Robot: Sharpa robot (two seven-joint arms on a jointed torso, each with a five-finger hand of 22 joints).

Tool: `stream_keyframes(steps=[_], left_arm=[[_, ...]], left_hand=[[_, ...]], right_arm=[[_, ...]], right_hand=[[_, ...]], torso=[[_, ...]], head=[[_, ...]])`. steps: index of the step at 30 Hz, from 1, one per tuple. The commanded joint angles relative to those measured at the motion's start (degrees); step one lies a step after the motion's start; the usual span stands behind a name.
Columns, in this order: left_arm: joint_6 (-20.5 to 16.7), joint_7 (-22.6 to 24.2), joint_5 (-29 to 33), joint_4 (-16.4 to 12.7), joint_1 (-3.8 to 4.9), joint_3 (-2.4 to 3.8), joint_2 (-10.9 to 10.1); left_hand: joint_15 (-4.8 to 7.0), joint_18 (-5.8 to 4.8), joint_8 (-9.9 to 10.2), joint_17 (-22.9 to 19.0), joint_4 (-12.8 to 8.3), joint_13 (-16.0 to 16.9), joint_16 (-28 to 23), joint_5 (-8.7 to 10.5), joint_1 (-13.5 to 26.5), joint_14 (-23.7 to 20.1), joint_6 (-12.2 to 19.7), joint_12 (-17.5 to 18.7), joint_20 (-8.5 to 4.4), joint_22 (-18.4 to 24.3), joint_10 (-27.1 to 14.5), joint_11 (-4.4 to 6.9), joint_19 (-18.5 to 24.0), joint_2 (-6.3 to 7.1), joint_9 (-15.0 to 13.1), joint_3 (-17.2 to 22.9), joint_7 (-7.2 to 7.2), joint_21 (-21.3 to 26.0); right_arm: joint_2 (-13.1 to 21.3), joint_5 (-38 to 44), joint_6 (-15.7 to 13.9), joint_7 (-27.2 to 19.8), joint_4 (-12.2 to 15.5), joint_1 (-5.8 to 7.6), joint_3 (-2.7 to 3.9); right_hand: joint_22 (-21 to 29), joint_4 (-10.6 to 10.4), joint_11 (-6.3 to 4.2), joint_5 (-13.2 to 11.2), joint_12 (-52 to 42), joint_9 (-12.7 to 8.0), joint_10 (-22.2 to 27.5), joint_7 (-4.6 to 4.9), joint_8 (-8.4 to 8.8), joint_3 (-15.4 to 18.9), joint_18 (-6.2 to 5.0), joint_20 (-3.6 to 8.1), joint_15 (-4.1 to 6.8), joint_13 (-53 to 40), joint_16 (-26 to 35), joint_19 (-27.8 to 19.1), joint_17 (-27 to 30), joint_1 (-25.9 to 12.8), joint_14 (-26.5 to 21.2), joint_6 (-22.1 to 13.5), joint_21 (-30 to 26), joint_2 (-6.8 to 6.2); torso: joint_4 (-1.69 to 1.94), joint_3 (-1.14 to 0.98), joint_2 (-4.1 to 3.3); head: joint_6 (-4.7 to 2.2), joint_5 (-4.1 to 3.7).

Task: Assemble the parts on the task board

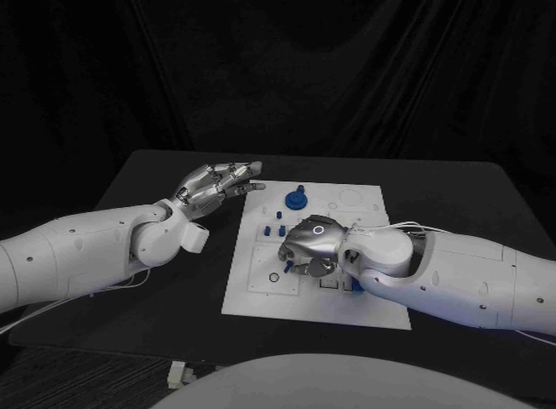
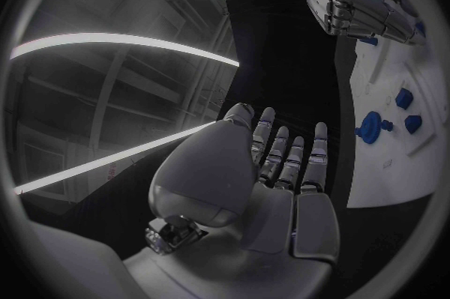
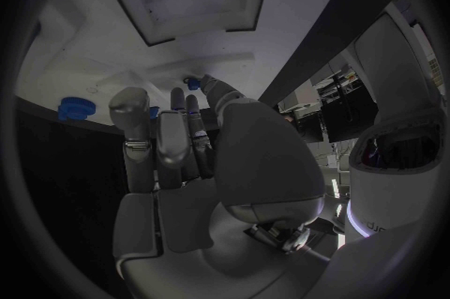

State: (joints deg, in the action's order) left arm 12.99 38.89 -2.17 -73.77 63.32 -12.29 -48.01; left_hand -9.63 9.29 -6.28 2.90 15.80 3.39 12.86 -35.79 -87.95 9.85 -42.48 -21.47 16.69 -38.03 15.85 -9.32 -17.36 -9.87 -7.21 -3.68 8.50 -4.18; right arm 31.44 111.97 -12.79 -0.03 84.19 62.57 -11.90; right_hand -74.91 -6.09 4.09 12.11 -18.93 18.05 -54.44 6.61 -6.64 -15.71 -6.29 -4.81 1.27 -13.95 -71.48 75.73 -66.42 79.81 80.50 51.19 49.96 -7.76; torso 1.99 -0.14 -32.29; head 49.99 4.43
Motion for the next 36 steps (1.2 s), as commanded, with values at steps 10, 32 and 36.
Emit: stream_keyframes(steps=[10, 32, 36], left_arm=[[0.9, 1.2, 0.4, 0.0, -0.10, 0.06, 0.2], [1.1, 1.1, 0.4, 0.0, -0.21, 0.06, 0.3], [1.2, 1.1, 0.4, 0.1, -0.26, 0.06, 0.3]], left_hand=[[-0.01, 0.71, -0.3, 0.1, 0.0, 0.0, 0.5, 0.16, -0.5, 0.5, 0.2, -0.3, -0.13, 0.2, -0.1, -0.26, -0.4, -0.16, 0.1, 0.4, 0.41, -0.2], [-0.05, 0.70, -0.3, 0.1, 0.1, 0.0, 0.5, 0.14, -0.5, 0.5, 0.2, -0.3, -0.13, 0.2, -0.2, -0.26, -0.5, -0.15, 0.1, 0.6, 0.41, -0.2], [-0.05, 0.70, -0.3, 0.1, 0.1, 0.0, 0.5, 0.14, -0.5, 0.5, 0.2, -0.3, -0.13, 0.2, -0.2, -0.26, -0.5, -0.15, 0.1, 0.6, 0.41, -0.2]], right_arm=[[0.1, 0.2, 0.8, 2.1, -0.3, -0.16, 0.02], [-0.9, 0.2, 2.2, 1.5, -1.4, -0.27, 0.02], [-1.0, 0.2, 2.2, 1.1, -1.5, -0.33, 0.02]], right_hand=[[-5.3, 0.5, -0.05, 4.2, -3.0, -0.5, 2.4, 0.18, -0.21, 0.1, -0.99, -0.13, 0.00, -2.5, 0.5, -1.1, 0.6, 0.8, -1.1, 1.4, -2.0, 0.52], [-5.5, 0.9, -0.57, 6.2, -5.6, -0.3, 3.2, -0.57, -1.66, -0.7, -1.01, 0.10, 0.32, -4.5, 0.2, -0.9, 0.5, 1.4, -1.2, 5.2, -2.1, 1.37], [-5.5, 1.1, -0.81, 5.9, -6.1, -0.1, 3.0, -0.92, -2.09, -0.7, -0.99, 0.20, 0.46, -4.8, 0.2, -0.8, 0.5, 1.5, -1.2, 6.1, -2.0, 1.53]], torso=[[-0.02, 0.00, -0.05], [0.02, 0.00, -0.02], [0.04, 0.00, -0.04]], head=[[0.01, 0.06], [0.01, 0.20], [0.01, 0.23]])
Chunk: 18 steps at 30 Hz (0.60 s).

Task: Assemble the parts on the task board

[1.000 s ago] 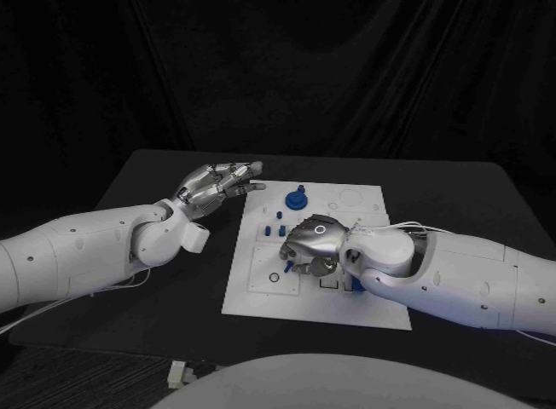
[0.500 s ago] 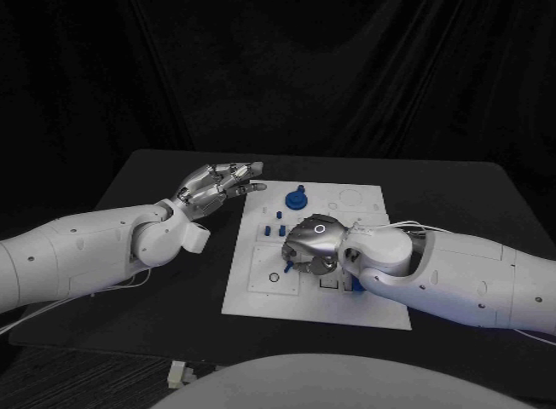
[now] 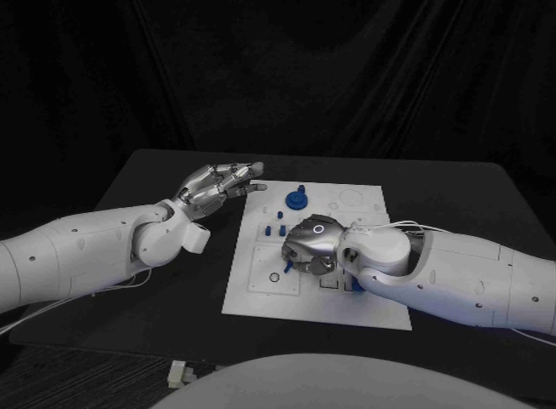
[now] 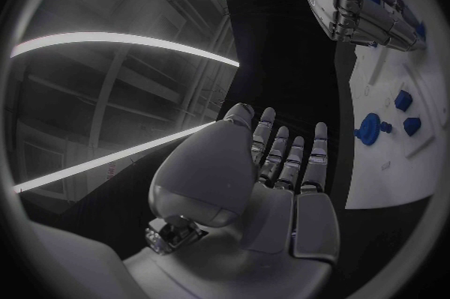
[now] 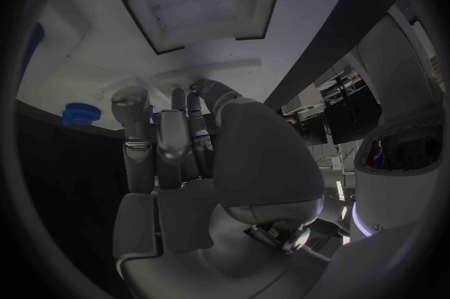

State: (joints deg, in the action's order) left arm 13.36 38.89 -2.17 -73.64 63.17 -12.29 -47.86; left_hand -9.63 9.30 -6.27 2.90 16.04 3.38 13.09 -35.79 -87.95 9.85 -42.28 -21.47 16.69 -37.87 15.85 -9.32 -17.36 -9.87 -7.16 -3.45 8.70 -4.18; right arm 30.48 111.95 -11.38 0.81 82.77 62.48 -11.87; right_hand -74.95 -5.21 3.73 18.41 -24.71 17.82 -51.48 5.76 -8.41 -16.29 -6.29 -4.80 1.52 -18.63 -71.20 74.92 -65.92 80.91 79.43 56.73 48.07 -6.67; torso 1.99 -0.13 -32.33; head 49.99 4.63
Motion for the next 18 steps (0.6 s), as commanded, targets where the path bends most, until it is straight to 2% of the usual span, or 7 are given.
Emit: stream_keyframes(steps=[1, 11, 18], left_arm=[[0.8, 1.1, 0.4, 0.0, -0.12, 0.06, 0.2], [0.8, 1.1, 0.4, -0.1, -0.20, 0.06, 0.1], [0.2, 1.5, 0.4, -0.3, -0.22, 0.06, -0.4]], left_hand=[[-0.05, 0.70, -0.3, 0.1, -0.2, 0.0, 0.3, 0.14, -0.5, 0.5, 0.0, -0.3, -0.13, 0.0, -0.2, -0.26, -0.5, -0.15, 0.0, 0.3, 0.21, -0.2], [-0.05, 0.69, -0.3, 0.1, -0.2, 0.0, 0.3, 0.10, -0.5, 0.4, 0.1, -0.3, -0.13, 0.1, -0.2, -0.26, -0.5, -0.17, 0.1, 0.4, 0.20, -0.2], [-0.05, 0.67, -0.3, 0.1, -0.2, 0.1, 0.3, 0.04, -0.6, 0.5, 0.1, -0.4, -0.11, 0.1, -0.2, -0.27, -0.5, -0.18, 0.1, 0.5, 0.16, -0.2]], right_arm=[[-0.1, 0.2, 0.7, 0.2, -0.1, -0.25, 0.00], [0.4, 0.2, -1.6, -0.1, 0.0, -0.32, 0.00], [2.4, -0.5, -3.9, 0.2, 1.4, 0.15, 0.00]], right_hand=[[-5.5, 0.2, -0.55, -0.4, -0.6, 0.3, -0.1, -0.17, -0.48, -0.1, -0.98, 0.24, 0.27, -0.3, -0.2, 0.0, 0.0, 0.4, -0.1, 0.9, -0.1, 0.54], [-5.6, 0.3, -0.91, -0.2, -1.5, 1.0, -0.9, -0.76, -1.52, 0.1, -0.88, 0.50, 0.57, -0.7, -0.4, 0.4, -0.3, 0.3, 0.1, 2.6, 0.5, 0.89], [-5.7, 0.3, -1.00, 0.2, -1.7, 1.3, -1.2, -0.76, -1.66, 0.2, -0.83, 0.58, 0.64, -0.8, -0.6, 0.5, -0.4, 0.2, 0.3, 2.8, 0.8, 0.89]], torso=[[0.04, -0.01, 0.00], [0.01, -0.02, 0.01], [0.00, -0.01, 0.02]], head=[[0.01, 0.07], [0.01, 0.32], [0.01, 0.54]])
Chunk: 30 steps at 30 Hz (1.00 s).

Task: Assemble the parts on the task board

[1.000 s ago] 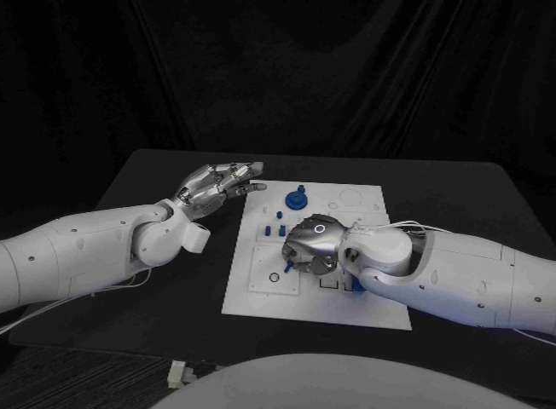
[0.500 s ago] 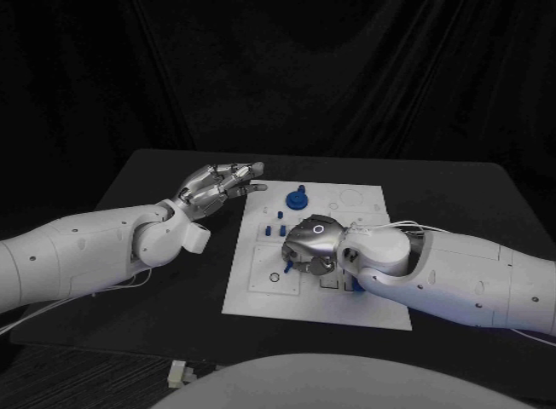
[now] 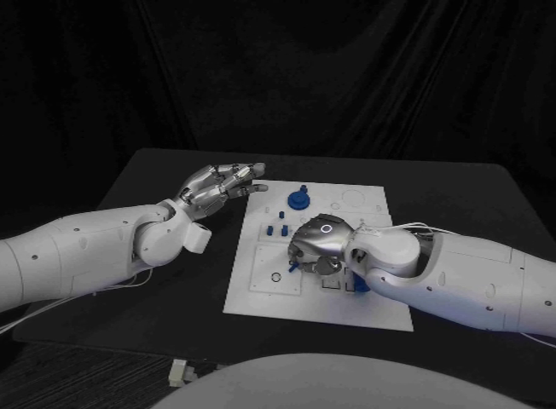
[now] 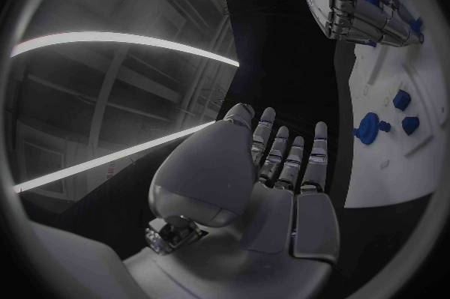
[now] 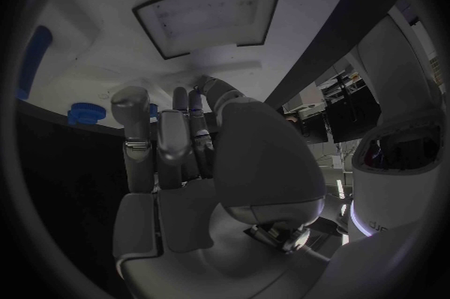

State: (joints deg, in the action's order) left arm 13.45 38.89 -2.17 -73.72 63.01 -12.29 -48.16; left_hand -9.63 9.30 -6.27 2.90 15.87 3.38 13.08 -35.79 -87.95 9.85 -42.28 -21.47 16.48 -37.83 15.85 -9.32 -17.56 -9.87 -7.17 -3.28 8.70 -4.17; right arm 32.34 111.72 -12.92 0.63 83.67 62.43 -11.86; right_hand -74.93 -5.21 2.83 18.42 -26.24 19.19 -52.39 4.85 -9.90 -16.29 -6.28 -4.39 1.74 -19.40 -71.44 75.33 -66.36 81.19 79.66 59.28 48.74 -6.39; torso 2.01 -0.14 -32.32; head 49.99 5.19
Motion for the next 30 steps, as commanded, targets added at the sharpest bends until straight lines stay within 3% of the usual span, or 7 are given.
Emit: stream_keyframes(steps=[1, 7, 13, 19, 22, 24, 30], left_arm=[[0.0, 1.6, 0.4, -0.3, -0.07, 0.06, -0.2], [-1.7, 2.5, -3.1, -1.4, -0.07, 0.06, -1.2], [-6.7, 4.7, -11.9, -3.2, -0.07, 0.06, -2.9], [-12.0, 5.0, -23.4, -5.5, -0.07, 0.06, -4.6], [-13.0, 4.2, -27.9, -6.1, -0.08, 0.05, -4.9], [-13.0, 3.7, -29.4, -6.3, -0.08, 0.05, -4.9], [-12.4, 1.7, -32.0, -6.7, -0.09, 0.05, -4.6]], left_hand=[[-0.05, 0.65, -0.3, 0.1, -0.1, 0.1, 0.4, -0.01, -0.6, 0.5, 0.1, -0.4, 0.12, 0.1, -0.2, -0.29, -0.3, -0.16, 0.1, 0.4, 0.15, -0.2], [-0.99, 0.26, -0.7, 0.3, -0.3, 0.2, 1.8, -0.30, -1.2, 1.5, -0.4, -1.5, 0.25, 0.2, 0.6, -0.77, -1.0, 0.39, 0.0, 1.2, 0.21, -0.4], [-2.62, -0.84, -1.3, 4.2, 0.5, 3.0, 17.6, -0.49, -0.8, 18.4, -2.8, -11.7, 0.13, -2.0, 11.2, -4.83, -12.7, 2.25, 0.1, 2.8, -1.49, -7.1], [2.04, 1.20, -1.6, 15.7, 0.2, 12.8, 39.9, -0.80, -1.7, 31.5, -6.1, -28.3, -2.53, -8.9, 22.5, -0.47, -23.7, 4.79, 0.3, 4.3, -0.65, -18.9], [4.46, 1.17, -0.7, 28.7, 0.9, 25.0, 58.0, -1.05, -0.8, 29.8, -7.4, -40.9, -5.46, -19.5, 21.6, 2.37, -23.3, 6.00, 0.9, 6.7, -0.60, -30.9], [6.16, -0.03, -0.2, 61.3, 0.6, 55.5, 72.7, -0.83, 0.0, 56.6, -7.5, -57.7, -7.19, -30.3, 45.8, 4.56, -31.4, 6.89, 1.1, 8.0, -0.86, -45.7], [8.24, -5.76, -0.1, 87.1, 0.6, 86.6, 76.9, -1.07, 1.9, 80.1, -8.7, -68.5, -8.88, -47.1, 74.1, 6.07, -57.8, 7.52, 1.1, 9.7, -1.10, -74.0]], right_arm=[[0.9, -0.3, -2.6, 0.5, 0.8, 0.39, -0.01], [3.3, -0.5, -3.3, 1.8, 3.1, 2.55, -0.01], [4.9, -0.5, -2.1, 3.1, 4.6, 4.21, -0.01], [5.6, -0.5, -1.7, 3.4, 5.1, 4.68, -0.01], [5.7, -0.5, -1.7, 3.5, 5.1, 4.77, -0.01], [5.8, -0.5, -1.9, 3.4, 5.1, 4.79, -0.01], [5.8, -0.5, -2.4, 3.3, 5.1, 4.82, -0.01]], right_hand=[[-5.7, 0.3, -0.10, 0.2, -0.2, -0.1, -0.3, 0.14, -0.17, 0.2, -0.84, 0.17, 0.42, -0.1, -0.4, 0.1, 0.0, -0.1, 0.1, 0.2, 0.1, 0.61], [-5.7, 0.3, -0.10, 0.4, -0.2, 0.0, -0.3, 0.20, -0.19, 0.3, -0.81, 0.21, 0.45, -0.1, -0.5, 0.2, -0.1, -0.3, 0.2, 0.2, 0.3, 0.42], [-5.7, 0.2, -0.10, 0.3, -0.2, 0.1, -0.3, 0.20, -0.20, 0.4, -0.83, 0.22, 0.45, -0.1, -0.3, 0.2, 0.0, -0.5, 0.1, 0.2, 0.2, 0.36], [-5.7, 0.2, -0.11, 0.4, -0.3, 0.1, -0.3, 0.18, -0.20, 0.4, -0.80, 0.22, 0.45, -0.1, -0.4, 0.2, 0.0, -0.5, 0.1, 0.2, 0.3, 0.35], [-5.7, 0.2, -0.12, 0.4, -0.3, 0.1, -0.3, 0.18, -0.20, 0.5, -0.82, 0.22, 0.46, -0.1, -0.4, 0.2, 0.0, -0.5, 0.1, 0.2, 0.2, 0.34], [-5.7, 0.2, -0.12, 0.4, -0.3, 0.1, -0.3, 0.18, -0.20, 0.5, -0.81, 0.23, 0.46, -0.1, -0.4, 0.2, -0.1, -0.5, 0.2, 0.2, 0.2, 0.33], [-5.8, 0.2, -0.16, 0.5, -0.3, 0.1, -0.4, 0.20, -0.17, 0.5, -0.76, 0.24, 0.48, -0.1, -0.6, 0.3, -0.2, -0.5, 0.3, 0.1, 0.5, 0.33]], torso=[[-0.03, -0.01, 0.02], [-0.06, -0.02, 0.09], [-0.08, -0.01, 0.12], [-0.12, -0.03, 0.13], [-0.08, -0.02, 0.13], [-0.06, -0.01, 0.14], [0.08, -0.04, -0.02]], head=[[0.01, -0.03], [0.01, -0.19], [0.01, -0.40], [0.01, -0.17], [0.01, -0.26], [0.01, -0.25], [0.01, -0.58]])
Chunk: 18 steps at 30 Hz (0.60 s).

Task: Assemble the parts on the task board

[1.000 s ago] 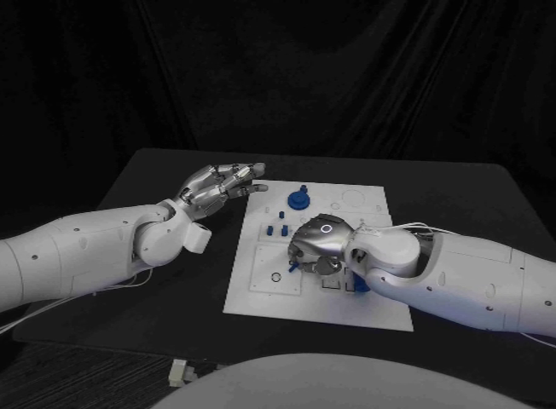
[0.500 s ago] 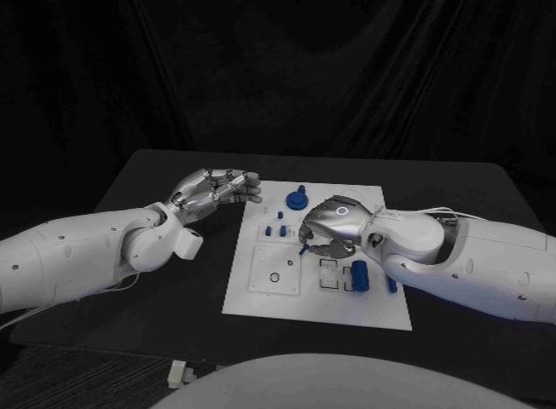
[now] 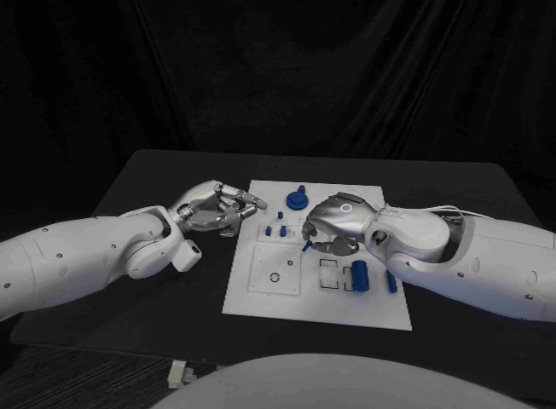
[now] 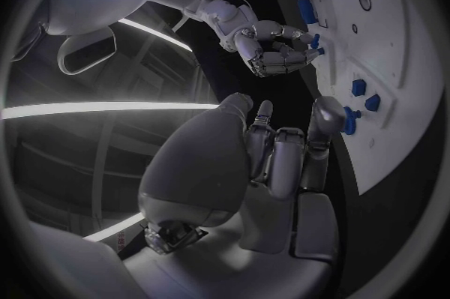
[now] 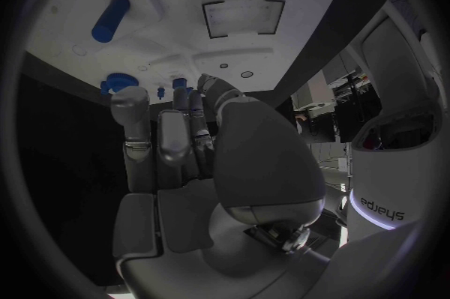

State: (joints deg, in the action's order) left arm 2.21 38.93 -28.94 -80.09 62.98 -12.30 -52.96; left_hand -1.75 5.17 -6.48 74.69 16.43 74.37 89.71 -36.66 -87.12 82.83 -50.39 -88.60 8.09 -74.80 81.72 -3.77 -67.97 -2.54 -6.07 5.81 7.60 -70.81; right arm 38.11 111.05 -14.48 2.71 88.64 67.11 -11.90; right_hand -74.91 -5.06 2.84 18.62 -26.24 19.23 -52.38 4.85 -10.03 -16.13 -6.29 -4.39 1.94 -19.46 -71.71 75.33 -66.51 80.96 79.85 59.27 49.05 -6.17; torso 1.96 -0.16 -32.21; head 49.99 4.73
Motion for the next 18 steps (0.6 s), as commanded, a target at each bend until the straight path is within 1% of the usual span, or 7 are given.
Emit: stream_keyframes(steps=[1, 2, 3, 5, 9, 13, 18], left_arm=[[-0.8, 1.2, -5.8, -0.4, -0.07, 0.05, 0.2], [-0.5, 0.9, -6.3, -0.4, -0.08, 0.05, 0.3], [-0.1, 0.4, -6.7, -0.5, -0.10, 0.05, 0.4], [0.7, -0.5, -7.3, -0.6, -0.14, 0.05, 0.5], [2.5, -2.6, -8.0, -0.7, -0.47, 0.04, 1.0], [4.0, -4.2, -8.3, -0.6, -0.98, 0.05, 1.7], [5.1, -5.3, -8.5, -0.4, -1.40, 0.05, 2.6]], left_hand=[[0.51, -2.20, 0.0, 15.3, 0.0, 15.6, 0.3, -0.19, 1.3, 7.2, -1.1, -1.4, -0.52, -11.1, 8.3, 0.49, -9.9, 0.28, -0.1, 0.6, 0.02, -9.5], [0.57, -2.49, 0.0, 15.3, 0.0, 15.6, 0.3, -0.23, 1.6, 7.2, -1.1, -1.4, -0.54, -11.6, 8.3, 0.51, -11.1, 0.29, -0.1, 0.7, 0.02, -10.6], [0.73, -3.19, -0.1, 15.3, -0.1, 15.6, 0.3, -0.19, 2.1, 7.2, -1.5, -1.4, -0.65, -12.6, 8.3, 0.63, -14.2, 0.31, -0.2, 0.7, -0.07, -13.1], [0.78, -3.45, -0.1, 15.3, -0.1, 15.6, 0.3, -0.18, 2.3, 7.2, -1.7, -1.4, -0.70, -12.9, 8.3, 0.63, -15.3, 0.32, -0.2, 0.7, -0.01, -14.0], [0.79, -3.73, 0.2, 15.3, -0.1, 15.6, 0.3, -0.18, 2.5, 7.2, -1.5, -1.4, -0.75, -13.3, 8.3, 0.57, -16.5, 0.39, -0.1, 0.9, 0.12, -15.0], [0.66, -4.06, 0.9, 15.3, -0.1, 15.6, 0.3, -0.23, 2.7, 7.2, -0.7, -1.4, -0.67, -13.7, 8.3, 0.33, -17.8, 0.46, 0.2, 1.1, 0.48, -16.1], [0.50, -4.17, 1.7, 15.3, -0.1, 15.6, 0.3, -0.26, 2.9, 7.2, 0.3, -1.4, -0.55, -13.9, 8.3, 0.14, -18.2, 0.43, 0.4, 1.4, 0.70, -16.4]], right_arm=[[0.0, 0.1, -0.9, 1.2, 0.1, 0.13, 0.03], [0.0, 0.1, -1.0, 1.1, 0.0, 0.13, 0.03], [-0.1, 0.1, -1.1, 1.1, 0.0, 0.13, 0.03], [-0.1, 0.1, -1.3, 1.0, -0.1, 0.12, 0.03], [-0.3, 0.1, -1.6, 0.9, -0.1, 0.11, 0.03], [-0.4, 0.1, -1.7, 0.8, -0.2, 0.10, 0.03], [-0.6, 0.1, -1.8, 0.8, -0.3, 0.09, 0.03]], right_hand=[[-5.8, 0.0, -0.18, 0.3, -0.3, 0.1, -0.4, 0.22, -0.04, 0.3, -0.75, 0.25, 0.29, -0.1, -0.3, 0.4, -0.1, -0.2, 0.1, 0.1, 0.3, 0.11], [-5.8, 0.0, -0.18, 0.3, -0.3, 0.1, -0.4, 0.22, -0.04, 0.3, -0.75, 0.25, 0.29, -0.1, -0.3, 0.4, -0.1, -0.2, 0.1, 0.1, 0.3, 0.11], [-5.9, 0.0, -0.17, 0.3, -0.3, 0.1, -0.4, 0.22, -0.04, 0.3, -0.73, 0.25, 0.29, -0.1, -0.4, 0.4, -0.2, -0.2, 0.1, 0.1, 0.4, 0.11], [-5.9, 0.0, -0.17, 0.3, -0.3, 0.1, -0.4, 0.22, -0.04, 0.3, -0.73, 0.25, 0.29, -0.1, -0.4, 0.4, -0.2, -0.2, 0.1, 0.1, 0.4, 0.11], [-5.9, 0.1, -0.16, 0.4, -0.3, 0.1, -0.5, 0.24, -0.03, 0.3, -0.69, 0.26, 0.30, -0.1, -0.5, 0.5, -0.3, -0.2, 0.2, 0.1, 0.6, 0.11], [-5.9, 0.1, -0.15, 0.4, -0.4, 0.1, -0.5, 0.26, -0.03, 0.3, -0.69, 0.27, 0.32, -0.1, -0.6, 0.5, -0.4, -0.2, 0.2, 0.1, 0.7, 0.11], [-5.9, 0.1, -0.13, 0.6, -0.4, 0.2, -0.5, 0.30, -0.01, 0.2, -0.67, 0.29, 0.33, -0.1, -0.6, 0.6, -0.4, -0.2, 0.3, 0.0, 0.8, 0.11]], torso=[[0.13, -0.01, -0.15], [0.12, -0.01, -0.16], [0.06, 0.00, -0.17], [0.04, 0.01, -0.17], [-0.03, 0.03, -0.18], [0.02, 0.01, -0.13], [0.04, 0.00, -0.13]], head=[[0.01, -0.08], [0.01, -0.04], [0.01, 0.02], [0.01, 0.01], [0.01, -0.02], [0.01, -0.21], [0.01, -0.09]])
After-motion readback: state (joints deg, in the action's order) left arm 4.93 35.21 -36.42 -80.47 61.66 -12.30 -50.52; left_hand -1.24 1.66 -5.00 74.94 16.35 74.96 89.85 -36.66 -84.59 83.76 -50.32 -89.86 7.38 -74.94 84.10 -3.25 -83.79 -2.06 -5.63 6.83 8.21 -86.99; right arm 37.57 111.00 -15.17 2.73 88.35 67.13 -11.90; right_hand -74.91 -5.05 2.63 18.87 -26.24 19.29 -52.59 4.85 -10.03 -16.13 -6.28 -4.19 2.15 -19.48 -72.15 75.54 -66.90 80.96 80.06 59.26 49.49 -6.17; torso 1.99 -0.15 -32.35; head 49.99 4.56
